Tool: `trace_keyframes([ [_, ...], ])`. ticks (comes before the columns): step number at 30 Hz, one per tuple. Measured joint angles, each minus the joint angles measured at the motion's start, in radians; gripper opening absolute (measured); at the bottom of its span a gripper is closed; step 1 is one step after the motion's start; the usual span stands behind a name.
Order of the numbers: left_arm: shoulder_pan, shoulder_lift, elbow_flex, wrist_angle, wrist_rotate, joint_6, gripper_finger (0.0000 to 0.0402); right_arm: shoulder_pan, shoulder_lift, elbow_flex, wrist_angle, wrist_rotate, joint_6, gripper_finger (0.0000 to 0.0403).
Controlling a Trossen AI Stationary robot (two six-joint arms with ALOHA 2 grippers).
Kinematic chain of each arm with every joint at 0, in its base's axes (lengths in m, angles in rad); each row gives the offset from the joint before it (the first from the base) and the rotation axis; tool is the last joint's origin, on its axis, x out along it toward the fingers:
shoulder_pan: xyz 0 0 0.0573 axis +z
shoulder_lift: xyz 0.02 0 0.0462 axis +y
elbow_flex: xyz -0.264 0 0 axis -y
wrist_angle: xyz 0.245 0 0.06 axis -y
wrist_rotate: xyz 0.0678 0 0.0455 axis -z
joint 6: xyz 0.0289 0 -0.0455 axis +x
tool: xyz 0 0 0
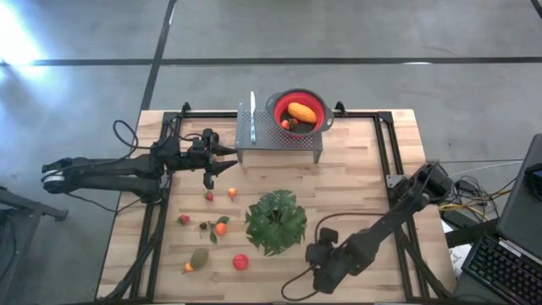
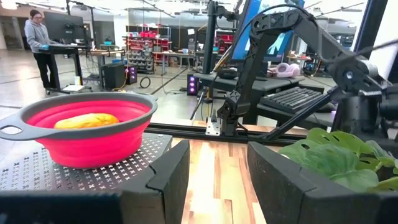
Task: Pick & Place Fruit
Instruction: Put the blackberry into the red strainer bowl on the shelf
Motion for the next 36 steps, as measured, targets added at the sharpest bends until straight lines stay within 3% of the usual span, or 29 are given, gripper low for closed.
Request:
trace_keyframes([
  [11,0.0,0.0,0.0,0.0,0.0,-0.002,0.0167,0.004,0.125,0.044,-0.019,-0.056,-0.008,0.0204],
  [21,0.0,0.0,-0.001,0.0,0.0,-0.005,0.0167,0.003,0.136,0.045,-0.081,-0.076,0.031,0.0201],
  [36,0.0,0.0,-0.001,0.0,0.0,-0.004,0.0167,0.002,0.131,0.044,-0.081,-0.074,0.018,0.0125],
])
